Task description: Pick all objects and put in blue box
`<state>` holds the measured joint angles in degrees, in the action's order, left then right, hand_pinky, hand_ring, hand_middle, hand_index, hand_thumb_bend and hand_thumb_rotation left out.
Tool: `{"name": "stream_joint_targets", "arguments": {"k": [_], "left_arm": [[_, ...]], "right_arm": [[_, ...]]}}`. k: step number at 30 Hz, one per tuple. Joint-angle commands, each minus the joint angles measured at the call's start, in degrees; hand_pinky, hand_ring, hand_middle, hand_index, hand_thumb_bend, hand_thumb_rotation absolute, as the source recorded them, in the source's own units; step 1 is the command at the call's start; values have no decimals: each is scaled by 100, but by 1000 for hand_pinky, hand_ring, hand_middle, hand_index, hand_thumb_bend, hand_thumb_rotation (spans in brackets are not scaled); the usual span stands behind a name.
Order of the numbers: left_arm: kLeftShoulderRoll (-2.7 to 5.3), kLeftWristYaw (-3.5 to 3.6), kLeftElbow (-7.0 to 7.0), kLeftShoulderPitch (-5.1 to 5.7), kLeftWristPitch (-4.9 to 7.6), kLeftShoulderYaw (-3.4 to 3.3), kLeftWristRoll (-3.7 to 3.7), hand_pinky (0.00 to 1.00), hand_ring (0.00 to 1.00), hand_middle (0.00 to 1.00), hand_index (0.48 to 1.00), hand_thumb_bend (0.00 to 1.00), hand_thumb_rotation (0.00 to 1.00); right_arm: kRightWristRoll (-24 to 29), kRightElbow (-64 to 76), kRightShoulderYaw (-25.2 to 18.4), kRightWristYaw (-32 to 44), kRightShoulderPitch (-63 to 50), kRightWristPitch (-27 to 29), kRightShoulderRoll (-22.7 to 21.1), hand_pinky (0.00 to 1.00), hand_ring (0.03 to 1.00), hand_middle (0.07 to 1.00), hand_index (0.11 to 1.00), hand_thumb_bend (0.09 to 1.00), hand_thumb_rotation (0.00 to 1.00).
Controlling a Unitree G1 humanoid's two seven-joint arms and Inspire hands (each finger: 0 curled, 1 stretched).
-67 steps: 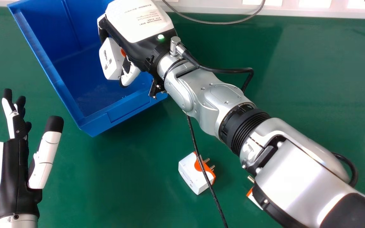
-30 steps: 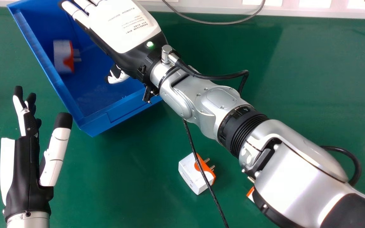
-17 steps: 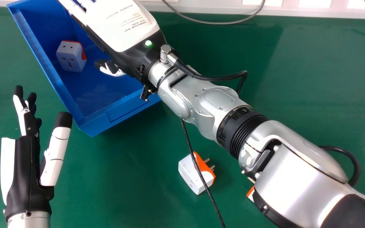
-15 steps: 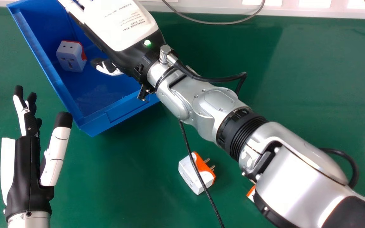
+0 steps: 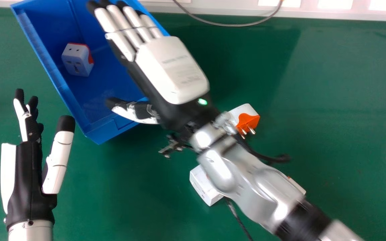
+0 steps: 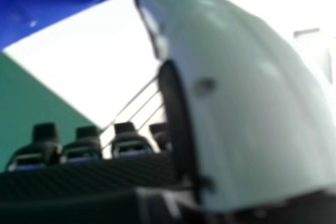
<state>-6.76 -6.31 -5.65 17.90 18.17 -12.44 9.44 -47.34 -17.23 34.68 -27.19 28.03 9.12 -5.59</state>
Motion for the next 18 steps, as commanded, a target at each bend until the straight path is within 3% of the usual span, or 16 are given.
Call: {"name": "stream_joint_targets", "arguments": {"k": [1, 5, 11, 18], "left_arm": [[-86, -55, 37, -76, 99, -54, 10, 973, 1000, 1000, 1000, 685, 973], [-116, -72, 148, -144, 143, -65, 11, 972, 1000, 1000, 1000, 677, 974], [-116, -107, 104, -132, 99, -79, 26, 970, 1000, 1000, 1000, 693, 972], [-142, -115, 102, -167, 55, -99, 14, 966, 1000, 1000, 1000, 690, 972]], "right_arm": [[68, 1129, -522, 140, -576, -135, -397, 863, 993, 1000, 1000, 456, 239], [27, 1785, -903, 287, -1280, -246, -740, 834, 983, 1000, 1000, 458, 297], [136, 2600, -1599, 465, -2514, -263, -1178, 824, 975, 1000, 1000, 459, 262], [-66, 2912, -2217, 356, -3689, -476, -1375, 835, 973, 1000, 1000, 462, 263]]}}
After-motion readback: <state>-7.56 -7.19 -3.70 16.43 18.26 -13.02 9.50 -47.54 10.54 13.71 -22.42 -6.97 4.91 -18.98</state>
